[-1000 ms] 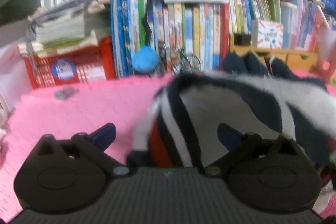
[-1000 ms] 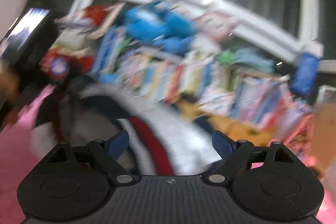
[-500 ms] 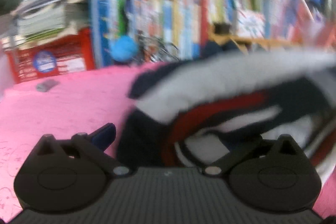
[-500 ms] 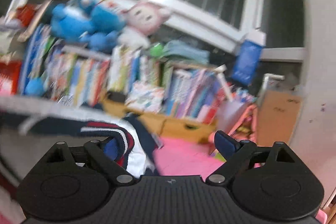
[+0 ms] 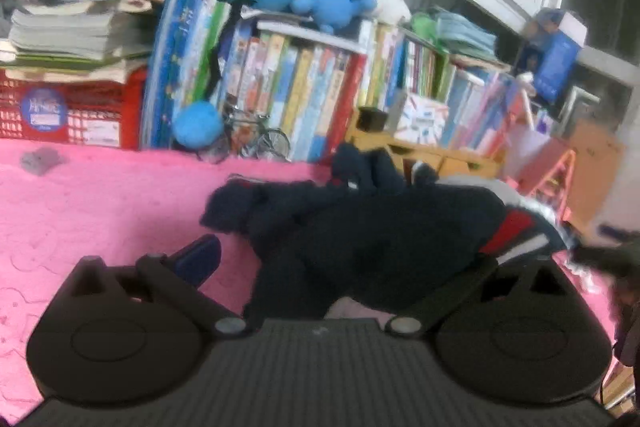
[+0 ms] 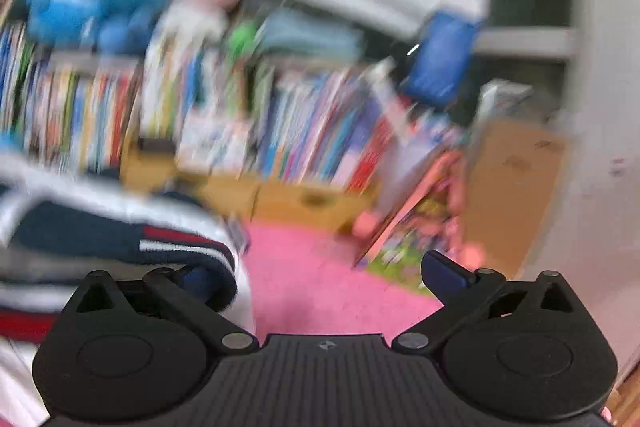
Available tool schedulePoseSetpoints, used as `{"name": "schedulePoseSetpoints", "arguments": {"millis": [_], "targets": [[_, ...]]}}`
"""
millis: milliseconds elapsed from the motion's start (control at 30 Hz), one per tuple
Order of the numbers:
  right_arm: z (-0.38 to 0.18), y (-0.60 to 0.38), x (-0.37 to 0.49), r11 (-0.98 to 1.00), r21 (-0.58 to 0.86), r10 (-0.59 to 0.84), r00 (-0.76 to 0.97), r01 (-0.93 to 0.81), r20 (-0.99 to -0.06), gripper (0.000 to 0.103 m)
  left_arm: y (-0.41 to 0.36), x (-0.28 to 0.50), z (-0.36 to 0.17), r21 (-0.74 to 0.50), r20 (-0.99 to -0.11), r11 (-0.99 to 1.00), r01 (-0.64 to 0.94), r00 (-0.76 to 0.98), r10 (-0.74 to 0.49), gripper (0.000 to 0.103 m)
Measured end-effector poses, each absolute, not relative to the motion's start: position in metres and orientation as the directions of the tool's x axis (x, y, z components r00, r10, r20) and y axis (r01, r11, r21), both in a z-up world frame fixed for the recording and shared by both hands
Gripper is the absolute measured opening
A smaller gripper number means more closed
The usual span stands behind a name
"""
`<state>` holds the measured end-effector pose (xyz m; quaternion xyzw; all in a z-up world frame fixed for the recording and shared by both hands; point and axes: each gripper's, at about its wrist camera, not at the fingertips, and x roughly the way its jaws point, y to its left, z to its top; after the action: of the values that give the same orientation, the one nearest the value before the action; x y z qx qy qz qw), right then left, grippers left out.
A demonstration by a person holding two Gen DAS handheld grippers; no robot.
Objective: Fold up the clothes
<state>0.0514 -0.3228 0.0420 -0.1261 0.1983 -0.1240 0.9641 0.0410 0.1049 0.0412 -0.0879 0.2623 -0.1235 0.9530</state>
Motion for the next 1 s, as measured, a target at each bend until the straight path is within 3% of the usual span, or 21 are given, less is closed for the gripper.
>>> {"name": "schedulePoseSetpoints", "arguments": {"millis": [67, 233, 400, 533, 567, 700, 800, 900, 967, 1000], "targets": [[0.02, -0.317, 0.077, 0.933, -0.346, -0.253, 0.858, 0.095, -0.446, 0.103, 0.1, 0.048, 0.027, -0.218, -0.534, 0.964, 0.154, 0.808, -0.25, 0.103], [-0.023, -0.301, 0.125, 0.923, -0.385, -0.244, 0.775, 0.0, -0.583, 0.103, 0.111, 0.053, 0.011, -0.374, -0.567, 0.912, 0.168, 0.737, -0.368, 0.103], [0.004, -0.304, 0.124, 0.931, -0.357, -0.271, 0.803, 0.078, -0.53, 0.103, 0.144, 0.035, 0.024, -0.472, -0.495, 0.862, 0.185, 0.753, -0.433, 0.103], [0.029, -0.32, 0.086, 0.976, -0.159, -0.212, 0.826, 0.15, -0.523, 0.103, 0.156, 0.044, 0.017, -0.396, -0.554, 0.916, 0.067, 0.778, -0.296, 0.103], [0.035, -0.322, 0.074, 0.983, -0.106, -0.181, 0.836, 0.147, -0.518, 0.103, 0.155, 0.05, 0.009, -0.356, -0.585, 0.934, 0.029, 0.772, -0.247, 0.103], [0.047, -0.305, 0.012, 0.99, -0.034, 0.107, 0.89, -0.136, -0.443, 0.103, 0.135, 0.071, -0.025, -0.221, -0.701, 0.975, -0.033, 0.7, -0.136, 0.103], [0.053, -0.286, -0.021, 0.934, -0.028, 0.313, 0.852, -0.356, -0.419, 0.103, 0.129, 0.064, -0.029, -0.215, -0.696, 0.976, -0.011, 0.704, -0.145, 0.103], [0.042, -0.251, -0.026, 0.827, 0.019, 0.503, 0.724, -0.562, -0.472, 0.102, 0.133, 0.052, -0.021, -0.189, -0.679, 0.982, -0.018, 0.725, -0.117, 0.103], [0.025, -0.214, -0.021, 0.799, -0.018, 0.503, 0.685, -0.601, -0.526, 0.087, 0.135, 0.042, -0.015, -0.147, -0.682, 0.989, -0.011, 0.726, -0.093, 0.103], [0.017, -0.193, -0.016, 0.798, -0.056, 0.476, 0.685, -0.6, -0.551, 0.054, 0.137, 0.037, -0.011, -0.13, -0.68, 0.992, -0.004, 0.728, -0.086, 0.103]]}}
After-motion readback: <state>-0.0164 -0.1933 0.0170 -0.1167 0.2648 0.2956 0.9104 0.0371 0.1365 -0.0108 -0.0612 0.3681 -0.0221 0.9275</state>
